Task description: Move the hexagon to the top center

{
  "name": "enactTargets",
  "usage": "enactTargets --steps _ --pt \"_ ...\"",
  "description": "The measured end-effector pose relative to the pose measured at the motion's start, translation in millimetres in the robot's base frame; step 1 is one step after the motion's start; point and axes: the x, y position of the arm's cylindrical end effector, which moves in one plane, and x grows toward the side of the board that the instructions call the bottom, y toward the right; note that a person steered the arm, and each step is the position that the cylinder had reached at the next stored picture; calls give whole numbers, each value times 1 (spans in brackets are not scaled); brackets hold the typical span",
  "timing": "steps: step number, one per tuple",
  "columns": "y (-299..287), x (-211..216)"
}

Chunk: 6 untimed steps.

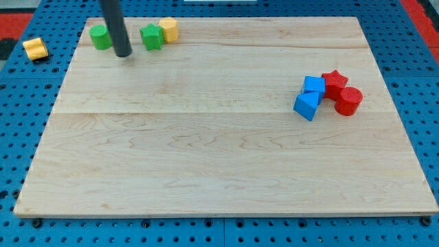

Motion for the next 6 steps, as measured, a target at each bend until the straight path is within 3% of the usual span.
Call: enactTargets --steps 2,4,5,6 --pt "62 -62" --pt "200 -25" --pt "187 -30" --pt "169 -68"
